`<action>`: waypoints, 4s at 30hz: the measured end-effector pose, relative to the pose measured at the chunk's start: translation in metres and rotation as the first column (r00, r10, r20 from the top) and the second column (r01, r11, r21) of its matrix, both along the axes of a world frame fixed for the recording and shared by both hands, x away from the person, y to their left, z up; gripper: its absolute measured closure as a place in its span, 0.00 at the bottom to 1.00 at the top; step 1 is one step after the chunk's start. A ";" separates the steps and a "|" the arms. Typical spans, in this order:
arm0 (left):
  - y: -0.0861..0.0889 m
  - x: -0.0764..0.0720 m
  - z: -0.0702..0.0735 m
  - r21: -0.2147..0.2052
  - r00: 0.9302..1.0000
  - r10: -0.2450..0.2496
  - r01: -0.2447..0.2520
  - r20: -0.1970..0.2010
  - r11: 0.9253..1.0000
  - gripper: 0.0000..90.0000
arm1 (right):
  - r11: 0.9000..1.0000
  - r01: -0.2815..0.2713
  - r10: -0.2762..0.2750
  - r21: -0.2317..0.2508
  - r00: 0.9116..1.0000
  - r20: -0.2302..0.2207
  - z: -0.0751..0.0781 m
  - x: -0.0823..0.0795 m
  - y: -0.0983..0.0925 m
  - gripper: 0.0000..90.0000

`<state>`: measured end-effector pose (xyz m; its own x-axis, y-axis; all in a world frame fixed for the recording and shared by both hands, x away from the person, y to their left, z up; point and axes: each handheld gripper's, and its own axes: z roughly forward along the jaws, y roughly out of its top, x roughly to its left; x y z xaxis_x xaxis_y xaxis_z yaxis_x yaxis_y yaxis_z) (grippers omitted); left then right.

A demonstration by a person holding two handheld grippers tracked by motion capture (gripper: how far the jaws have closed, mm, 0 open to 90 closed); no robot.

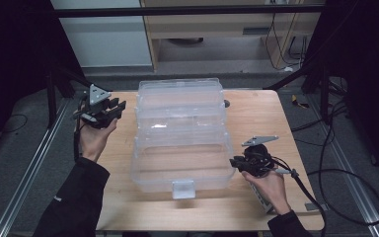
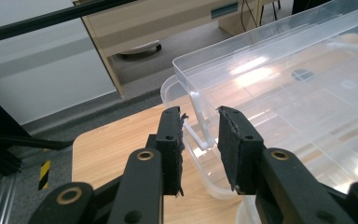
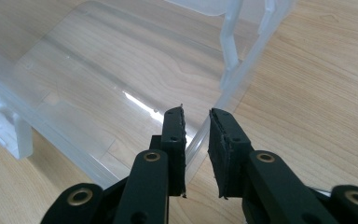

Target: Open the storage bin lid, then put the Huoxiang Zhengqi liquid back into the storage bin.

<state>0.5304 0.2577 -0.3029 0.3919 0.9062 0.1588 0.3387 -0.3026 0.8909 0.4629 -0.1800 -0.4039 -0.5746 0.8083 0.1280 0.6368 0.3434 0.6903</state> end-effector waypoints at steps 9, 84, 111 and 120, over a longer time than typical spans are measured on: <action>0.005 -0.027 -0.011 -0.030 1.000 -0.022 0.021 -0.016 0.999 0.74 | 1.000 0.001 -0.001 -0.001 1.000 -0.002 0.000 0.000 0.000 0.85; 0.043 -0.051 -0.126 0.055 0.963 0.109 -0.098 -0.245 0.994 0.46 | 0.977 0.045 -0.082 -0.211 0.982 -0.170 0.057 -0.016 -0.052 0.48; 0.042 -0.049 -0.131 0.068 0.959 0.111 -0.096 -0.259 0.993 0.45 | 0.960 -0.019 -0.071 -0.280 0.948 -0.310 0.029 -0.016 -0.047 0.52; 0.041 -0.049 -0.132 0.074 0.958 0.109 -0.093 -0.264 0.993 0.45 | 0.958 -0.018 -0.079 -0.285 0.942 -0.326 0.020 -0.015 -0.048 0.52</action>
<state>0.4816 0.2990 -0.4350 0.3345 0.9351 0.1169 0.5931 -0.3053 0.7450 0.4481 -0.2278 -0.3841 -0.5133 0.8552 0.0721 0.8249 0.4685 0.3164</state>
